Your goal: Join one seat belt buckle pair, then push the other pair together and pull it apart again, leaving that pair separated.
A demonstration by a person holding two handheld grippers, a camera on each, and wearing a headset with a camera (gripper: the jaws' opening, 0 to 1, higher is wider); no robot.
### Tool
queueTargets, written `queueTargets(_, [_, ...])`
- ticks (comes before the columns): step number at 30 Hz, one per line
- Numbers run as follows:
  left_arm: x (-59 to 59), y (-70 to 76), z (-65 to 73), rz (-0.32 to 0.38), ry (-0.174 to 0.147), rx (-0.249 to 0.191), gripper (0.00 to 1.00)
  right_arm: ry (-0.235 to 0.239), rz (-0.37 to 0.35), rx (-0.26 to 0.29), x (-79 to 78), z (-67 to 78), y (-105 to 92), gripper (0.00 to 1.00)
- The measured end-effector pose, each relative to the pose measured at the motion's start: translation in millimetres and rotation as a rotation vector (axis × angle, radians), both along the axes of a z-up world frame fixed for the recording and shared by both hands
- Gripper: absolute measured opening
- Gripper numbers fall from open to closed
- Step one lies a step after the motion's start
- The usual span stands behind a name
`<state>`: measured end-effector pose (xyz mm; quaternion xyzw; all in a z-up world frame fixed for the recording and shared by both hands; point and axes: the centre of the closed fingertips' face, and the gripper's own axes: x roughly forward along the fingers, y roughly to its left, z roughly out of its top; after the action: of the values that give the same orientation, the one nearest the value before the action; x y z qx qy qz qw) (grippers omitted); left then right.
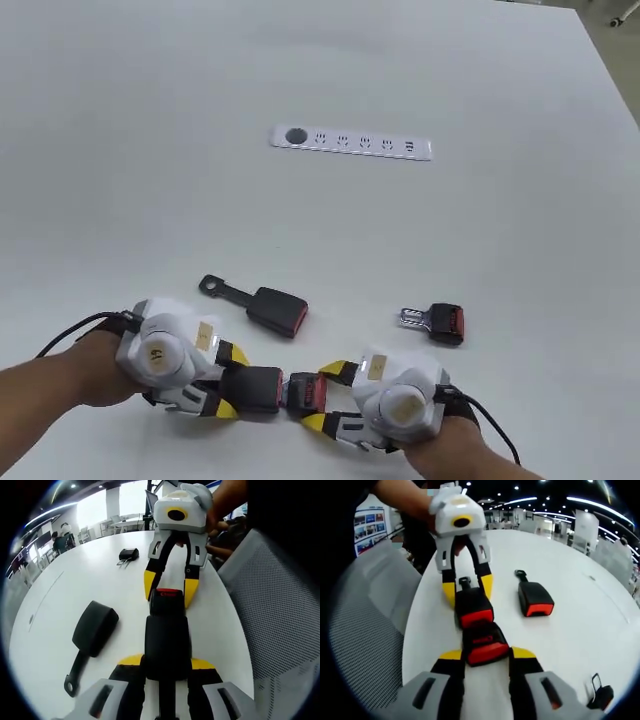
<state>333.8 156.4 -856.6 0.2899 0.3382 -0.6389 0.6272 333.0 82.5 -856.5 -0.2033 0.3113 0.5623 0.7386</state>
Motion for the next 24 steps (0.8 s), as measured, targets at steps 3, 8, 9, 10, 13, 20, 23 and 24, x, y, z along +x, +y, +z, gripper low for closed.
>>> queueTargets(3, [0.7, 0.5, 0.4, 0.005, 0.008, -0.013, 0.33, 0.001, -0.006, 0.001, -0.8, 0.0, -0.1, 0.33])
queueTargets(8, [-0.2, -0.3, 0.7, 0.006, 0.003, -0.026, 0.33, 0.004, -0.008, 0.006, -0.6, 0.0, 0.0, 0.33])
queueTargets(9, [0.2, -0.2, 0.8, 0.010, 0.007, -0.033, 0.33, 0.002, -0.006, 0.007, -0.5, 0.0, 0.1, 0.33])
queueTargets(10, [0.0, -0.1, 1.0, 0.010, 0.009, -0.037, 0.33, 0.004, -0.009, 0.010, -0.5, 0.0, 0.1, 0.33])
queueTargets(13, [0.4, 0.1, 0.7, 0.008, 0.010, -0.042, 0.33, 0.007, -0.019, 0.016, -0.3, 0.1, 0.2, 0.33])
queueTargets(20, [0.6, -0.5, 0.8, 0.011, 0.009, -0.057, 0.33, 0.011, -0.031, 0.034, 0.0, 0.3, -0.5, 0.32])
queueTargets(23, [0.7, -1.0, 1.2, 0.024, 0.015, -0.069, 0.33, 0.021, -0.045, 0.047, 0.2, 0.1, -1.0, 0.32])
queueTargets(24, [0.9, -0.7, 0.9, 0.020, 0.012, -0.070, 0.33, 0.019, -0.046, 0.047, -0.1, 0.1, -0.9, 0.32])
